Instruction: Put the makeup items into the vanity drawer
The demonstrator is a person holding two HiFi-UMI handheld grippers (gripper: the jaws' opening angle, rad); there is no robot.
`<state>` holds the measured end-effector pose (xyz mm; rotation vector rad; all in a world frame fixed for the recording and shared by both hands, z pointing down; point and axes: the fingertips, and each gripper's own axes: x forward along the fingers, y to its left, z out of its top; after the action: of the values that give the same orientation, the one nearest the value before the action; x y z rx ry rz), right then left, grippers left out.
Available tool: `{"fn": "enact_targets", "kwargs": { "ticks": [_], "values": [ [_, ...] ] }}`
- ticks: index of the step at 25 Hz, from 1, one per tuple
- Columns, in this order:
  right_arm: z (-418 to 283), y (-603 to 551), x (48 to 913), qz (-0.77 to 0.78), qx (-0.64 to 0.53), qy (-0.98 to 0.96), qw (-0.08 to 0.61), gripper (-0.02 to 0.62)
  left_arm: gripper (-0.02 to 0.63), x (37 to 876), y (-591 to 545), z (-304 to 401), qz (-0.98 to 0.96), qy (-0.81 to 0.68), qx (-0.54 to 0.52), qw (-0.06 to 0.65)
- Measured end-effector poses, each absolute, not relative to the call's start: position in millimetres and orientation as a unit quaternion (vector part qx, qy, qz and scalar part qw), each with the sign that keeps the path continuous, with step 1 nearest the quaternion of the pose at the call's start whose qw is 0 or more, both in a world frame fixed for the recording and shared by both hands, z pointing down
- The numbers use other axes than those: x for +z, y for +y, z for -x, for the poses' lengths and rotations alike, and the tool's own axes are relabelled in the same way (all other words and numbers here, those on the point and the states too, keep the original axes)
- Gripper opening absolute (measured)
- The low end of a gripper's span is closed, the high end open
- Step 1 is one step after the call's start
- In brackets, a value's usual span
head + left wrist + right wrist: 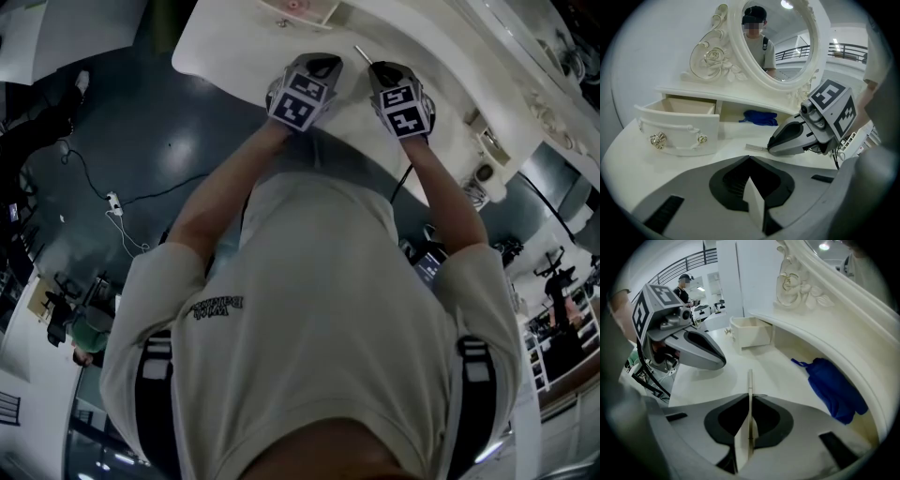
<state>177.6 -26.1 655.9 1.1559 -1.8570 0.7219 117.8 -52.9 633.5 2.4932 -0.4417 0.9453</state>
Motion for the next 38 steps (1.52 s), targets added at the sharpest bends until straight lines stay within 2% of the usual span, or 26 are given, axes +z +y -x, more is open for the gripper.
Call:
{"fn": "enact_targets", "kwargs": {
  "ticks": [10, 20, 26, 38],
  "values": [
    [-156.8, -45.9, 605.4, -0.472, 0.248, -0.762, 0.367, 0.028, 0.014, 597.7, -62.2, -95.2, -0.904, -0.195, 0.303, 0.23],
    [-132.7, -67.4, 487.3, -0.5, 0.139, -0.799, 0.304, 0.028, 0.014, 516.8, -93.8, -60.5, -0.913, -0.26, 0.237, 0.207],
    [-132.8, -81.1, 394.2, -0.524, 0.048, -0.809, 0.261, 0.028, 0.014, 456.6, -103.9, -51.3, -0.931, -0.271, 0.215, 0.121],
    [-102.4, -73.8, 245.7, -0.523, -0.055, -0.838, 0.145, 0.028, 0.014, 311.2, -105.8, -14.1, -0.942, -0.314, 0.108, 0.053]
  ]
}}
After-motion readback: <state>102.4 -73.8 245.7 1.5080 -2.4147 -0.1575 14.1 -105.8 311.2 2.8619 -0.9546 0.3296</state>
